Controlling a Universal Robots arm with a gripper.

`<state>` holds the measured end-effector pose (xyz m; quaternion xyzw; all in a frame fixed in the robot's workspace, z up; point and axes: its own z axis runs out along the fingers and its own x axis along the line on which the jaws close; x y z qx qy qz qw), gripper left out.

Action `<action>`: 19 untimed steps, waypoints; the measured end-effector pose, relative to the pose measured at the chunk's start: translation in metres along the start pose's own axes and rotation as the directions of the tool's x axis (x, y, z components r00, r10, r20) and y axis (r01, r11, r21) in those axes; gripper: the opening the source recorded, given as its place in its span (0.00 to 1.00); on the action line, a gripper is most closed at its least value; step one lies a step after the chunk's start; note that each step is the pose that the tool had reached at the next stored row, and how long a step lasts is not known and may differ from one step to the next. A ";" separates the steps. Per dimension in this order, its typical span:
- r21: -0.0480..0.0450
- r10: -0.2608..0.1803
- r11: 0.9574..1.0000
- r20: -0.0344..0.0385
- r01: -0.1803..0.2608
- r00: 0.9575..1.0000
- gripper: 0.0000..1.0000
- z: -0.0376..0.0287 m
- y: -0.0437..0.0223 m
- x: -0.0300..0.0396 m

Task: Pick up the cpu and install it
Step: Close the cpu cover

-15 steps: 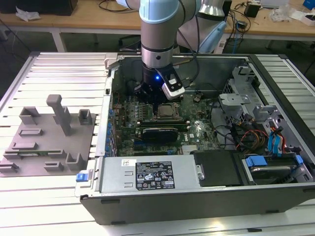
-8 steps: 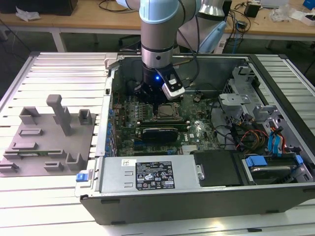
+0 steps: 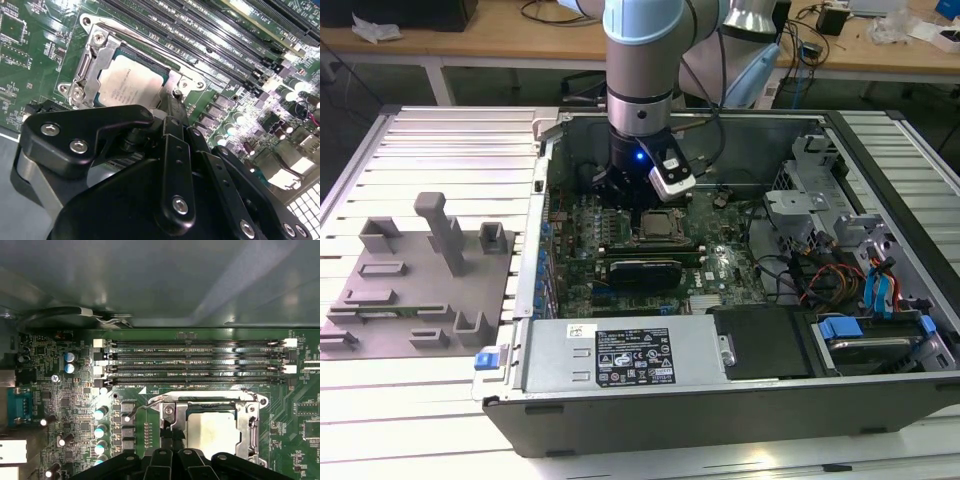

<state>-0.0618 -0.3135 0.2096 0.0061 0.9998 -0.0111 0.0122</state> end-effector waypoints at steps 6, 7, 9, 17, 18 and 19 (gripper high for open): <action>0.000 0.000 1.000 0.000 0.000 1.000 0.11 -0.0132 -0.0003 -0.0003; 0.000 0.000 1.000 0.000 0.000 1.000 0.11 -0.0134 -0.0003 -0.0009; 0.000 0.000 1.000 -0.001 0.000 1.000 0.11 -0.0134 -0.0002 -0.0043; 0.001 0.000 1.000 -0.013 0.000 1.000 0.11 -0.0127 0.0001 -0.0334; 0.001 0.000 1.000 -0.015 0.000 1.000 0.11 -0.0126 0.0001 -0.0362; 0.001 0.000 1.000 -0.015 0.000 1.000 0.11 -0.0126 0.0001 -0.0383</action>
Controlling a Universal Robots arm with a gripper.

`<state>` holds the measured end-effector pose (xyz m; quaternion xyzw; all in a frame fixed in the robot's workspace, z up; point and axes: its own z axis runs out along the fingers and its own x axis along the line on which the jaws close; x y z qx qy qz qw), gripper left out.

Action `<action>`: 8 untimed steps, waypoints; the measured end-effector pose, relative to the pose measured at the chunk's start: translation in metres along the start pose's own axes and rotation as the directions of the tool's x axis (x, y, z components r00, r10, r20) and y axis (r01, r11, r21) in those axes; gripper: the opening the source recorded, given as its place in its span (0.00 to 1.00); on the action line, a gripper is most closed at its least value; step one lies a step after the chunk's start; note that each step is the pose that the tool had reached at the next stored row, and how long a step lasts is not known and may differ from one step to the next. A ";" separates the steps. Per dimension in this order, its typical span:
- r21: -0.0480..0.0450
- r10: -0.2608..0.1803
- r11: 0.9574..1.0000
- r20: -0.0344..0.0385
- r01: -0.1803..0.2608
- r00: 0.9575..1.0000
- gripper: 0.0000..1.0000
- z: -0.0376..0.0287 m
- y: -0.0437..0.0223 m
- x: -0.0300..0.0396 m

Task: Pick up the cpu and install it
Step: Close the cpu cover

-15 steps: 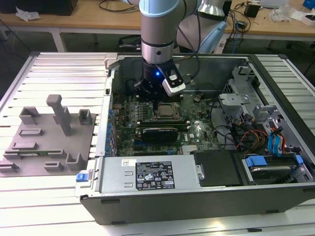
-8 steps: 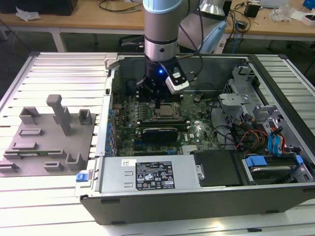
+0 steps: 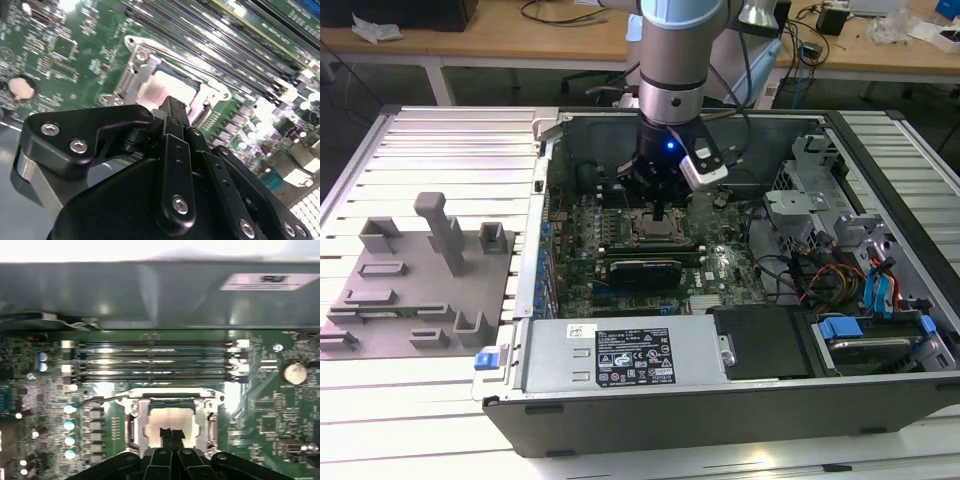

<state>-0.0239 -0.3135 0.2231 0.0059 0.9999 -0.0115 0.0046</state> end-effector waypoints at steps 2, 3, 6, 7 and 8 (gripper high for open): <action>0.000 0.000 1.000 -0.001 0.000 1.000 0.11 0.0000 0.0000 -0.0035; 0.000 0.000 1.000 -0.002 0.000 1.000 0.11 0.0000 0.0001 -0.0044; 0.000 0.000 1.000 -0.002 0.000 1.000 0.11 -0.0031 0.0000 -0.0045; 0.000 0.000 1.000 -0.002 0.000 1.000 0.11 -0.0050 0.0000 -0.0045; 0.000 0.000 1.000 -0.002 0.000 1.000 0.11 -0.0091 -0.0001 -0.0045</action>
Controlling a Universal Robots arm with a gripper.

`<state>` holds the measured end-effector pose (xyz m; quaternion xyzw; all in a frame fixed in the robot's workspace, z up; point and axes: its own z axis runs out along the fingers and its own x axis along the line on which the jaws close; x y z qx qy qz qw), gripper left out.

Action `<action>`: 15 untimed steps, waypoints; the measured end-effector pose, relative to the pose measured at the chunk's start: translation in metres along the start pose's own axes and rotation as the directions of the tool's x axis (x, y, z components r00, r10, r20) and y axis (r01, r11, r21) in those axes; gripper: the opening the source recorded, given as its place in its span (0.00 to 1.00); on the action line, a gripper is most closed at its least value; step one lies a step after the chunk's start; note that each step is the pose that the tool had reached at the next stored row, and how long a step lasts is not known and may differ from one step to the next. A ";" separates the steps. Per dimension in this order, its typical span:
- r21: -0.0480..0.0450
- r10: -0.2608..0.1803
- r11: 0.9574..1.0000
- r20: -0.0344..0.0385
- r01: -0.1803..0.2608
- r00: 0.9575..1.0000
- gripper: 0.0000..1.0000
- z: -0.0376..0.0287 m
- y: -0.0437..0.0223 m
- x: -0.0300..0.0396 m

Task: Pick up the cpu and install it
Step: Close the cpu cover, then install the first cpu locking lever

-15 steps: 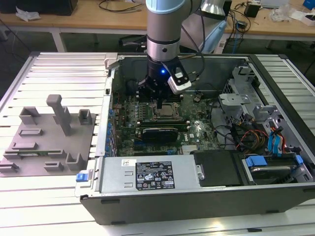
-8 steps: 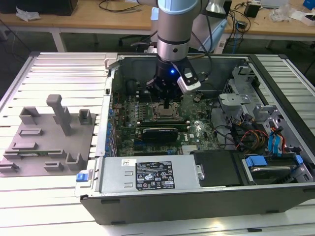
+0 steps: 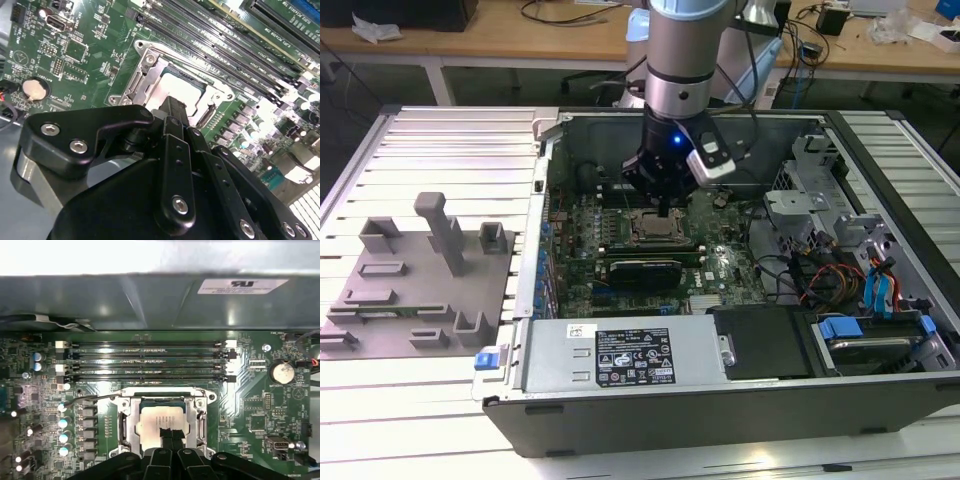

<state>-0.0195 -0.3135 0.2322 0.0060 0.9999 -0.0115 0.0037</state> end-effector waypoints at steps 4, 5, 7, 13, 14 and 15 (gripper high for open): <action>0.000 0.000 1.000 0.001 0.000 1.000 0.11 -0.0088 -0.0002 -0.0001; 0.000 0.000 1.000 0.002 0.000 1.000 0.11 -0.0109 -0.0003 -0.0001; 0.000 0.000 1.000 0.009 0.000 1.000 0.11 -0.0115 -0.0003 0.0014; 0.000 0.000 1.000 0.017 0.000 1.000 0.11 -0.0116 -0.0003 0.0059; 0.000 0.000 1.000 0.017 0.000 1.000 0.11 -0.0116 -0.0003 0.0059; 0.000 0.000 1.000 0.017 0.000 1.000 0.11 -0.0116 -0.0003 0.0060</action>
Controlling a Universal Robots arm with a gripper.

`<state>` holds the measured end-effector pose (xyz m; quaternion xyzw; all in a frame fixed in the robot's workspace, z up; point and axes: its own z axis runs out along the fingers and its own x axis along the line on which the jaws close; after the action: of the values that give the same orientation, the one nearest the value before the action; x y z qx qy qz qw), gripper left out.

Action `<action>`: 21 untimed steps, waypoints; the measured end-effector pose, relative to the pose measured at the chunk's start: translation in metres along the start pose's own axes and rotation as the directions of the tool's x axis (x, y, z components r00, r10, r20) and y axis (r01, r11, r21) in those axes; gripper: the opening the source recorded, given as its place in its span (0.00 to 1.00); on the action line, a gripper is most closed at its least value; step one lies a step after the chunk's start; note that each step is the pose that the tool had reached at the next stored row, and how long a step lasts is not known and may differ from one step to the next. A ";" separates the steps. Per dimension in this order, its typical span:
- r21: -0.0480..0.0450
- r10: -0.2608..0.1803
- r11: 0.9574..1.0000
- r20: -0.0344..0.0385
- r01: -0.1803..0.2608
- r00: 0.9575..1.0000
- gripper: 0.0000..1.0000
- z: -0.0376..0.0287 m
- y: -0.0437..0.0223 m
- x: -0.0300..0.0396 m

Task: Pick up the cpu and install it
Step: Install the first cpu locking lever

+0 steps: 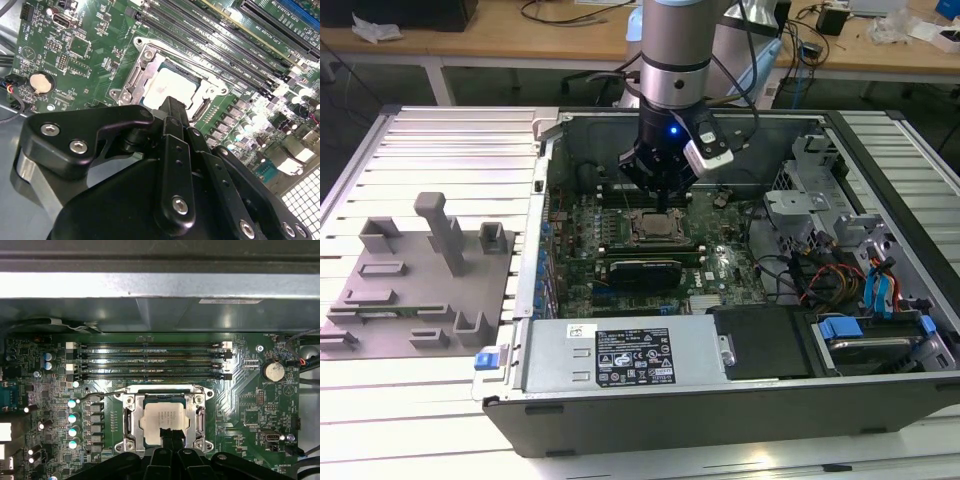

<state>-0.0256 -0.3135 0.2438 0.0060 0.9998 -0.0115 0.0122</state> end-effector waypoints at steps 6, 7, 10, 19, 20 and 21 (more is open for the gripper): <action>0.000 0.000 1.000 0.000 0.000 1.000 0.11 0.0000 0.0000 0.0002; 0.000 0.000 1.000 0.000 0.000 1.000 0.11 0.0000 0.0000 0.0002; 0.000 0.000 1.000 0.000 0.000 1.000 0.11 -0.0001 0.0000 0.0019; -0.002 0.000 1.000 0.000 0.000 1.000 0.11 -0.0003 -0.0002 0.0141; -0.002 0.000 1.000 0.000 0.000 1.000 0.11 -0.0004 -0.0002 0.0175; -0.002 0.000 1.000 0.000 0.000 1.000 0.11 -0.0006 -0.0003 0.0207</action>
<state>-0.0462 -0.3135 0.2438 0.0060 0.9999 -0.0104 0.0124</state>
